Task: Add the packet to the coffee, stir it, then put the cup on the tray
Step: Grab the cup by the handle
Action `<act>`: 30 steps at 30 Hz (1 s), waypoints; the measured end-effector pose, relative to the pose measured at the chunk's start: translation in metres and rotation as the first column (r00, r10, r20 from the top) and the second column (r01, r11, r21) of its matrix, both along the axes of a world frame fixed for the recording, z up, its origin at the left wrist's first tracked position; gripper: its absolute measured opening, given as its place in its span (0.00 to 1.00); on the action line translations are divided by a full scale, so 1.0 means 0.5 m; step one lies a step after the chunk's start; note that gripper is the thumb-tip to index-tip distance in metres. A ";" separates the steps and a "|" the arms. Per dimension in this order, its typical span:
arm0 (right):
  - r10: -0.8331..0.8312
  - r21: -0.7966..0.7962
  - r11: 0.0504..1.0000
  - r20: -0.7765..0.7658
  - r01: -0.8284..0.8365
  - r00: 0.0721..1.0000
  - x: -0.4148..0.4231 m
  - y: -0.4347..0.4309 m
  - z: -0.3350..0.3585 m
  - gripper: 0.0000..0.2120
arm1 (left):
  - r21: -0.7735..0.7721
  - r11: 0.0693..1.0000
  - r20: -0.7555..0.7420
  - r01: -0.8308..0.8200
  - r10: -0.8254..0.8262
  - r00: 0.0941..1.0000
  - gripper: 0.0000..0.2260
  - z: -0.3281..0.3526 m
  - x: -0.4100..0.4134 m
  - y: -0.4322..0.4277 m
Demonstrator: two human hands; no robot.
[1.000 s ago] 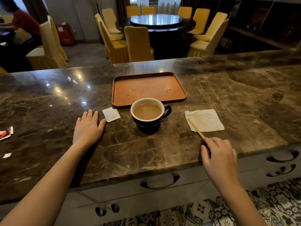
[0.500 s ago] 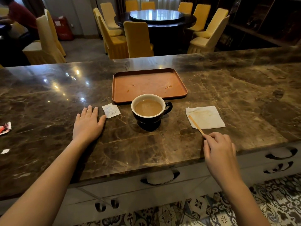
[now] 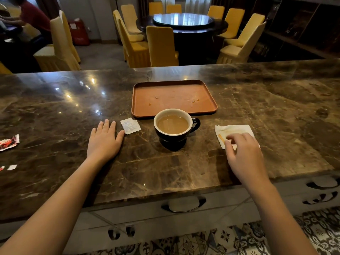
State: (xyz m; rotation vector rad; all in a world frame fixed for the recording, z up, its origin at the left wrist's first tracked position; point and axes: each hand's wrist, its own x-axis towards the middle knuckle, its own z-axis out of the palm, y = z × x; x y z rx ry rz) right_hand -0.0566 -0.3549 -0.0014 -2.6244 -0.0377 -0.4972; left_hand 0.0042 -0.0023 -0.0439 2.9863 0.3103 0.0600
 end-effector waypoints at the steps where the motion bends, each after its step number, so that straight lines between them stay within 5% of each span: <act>1: 0.057 0.048 0.997 0.000 -0.057 0.998 0.016 0.008 0.009 0.12 | -0.002 1.000 0.001 -0.003 0.003 1.000 0.28 0.001 0.000 -0.001; 6: 0.280 0.201 0.950 -0.201 -0.240 0.939 0.120 0.062 0.036 0.19 | -0.008 1.000 -0.002 -0.007 0.007 1.000 0.28 0.005 -0.002 -0.005; 13: 0.488 0.483 0.832 -0.403 -0.273 0.774 0.183 0.076 0.039 0.11 | -0.006 1.000 -0.005 -0.011 0.011 1.000 0.28 0.007 -0.005 -0.007; 21: 0.551 0.219 0.830 -0.471 -0.514 0.689 0.215 0.052 0.074 0.10 | -0.002 1.000 -0.002 -0.009 0.009 1.000 0.27 0.006 -0.005 -0.006; 26: 0.658 0.476 0.752 -0.582 -0.456 0.477 0.227 0.043 0.076 0.10 | -0.007 1.000 -0.004 -0.012 0.012 1.000 0.28 0.006 -0.003 -0.006; 30: 0.701 0.616 0.710 -0.573 -0.342 0.425 0.225 0.040 0.058 0.14 | -0.014 1.000 0.003 -0.011 0.011 1.000 0.27 0.005 -0.005 -0.007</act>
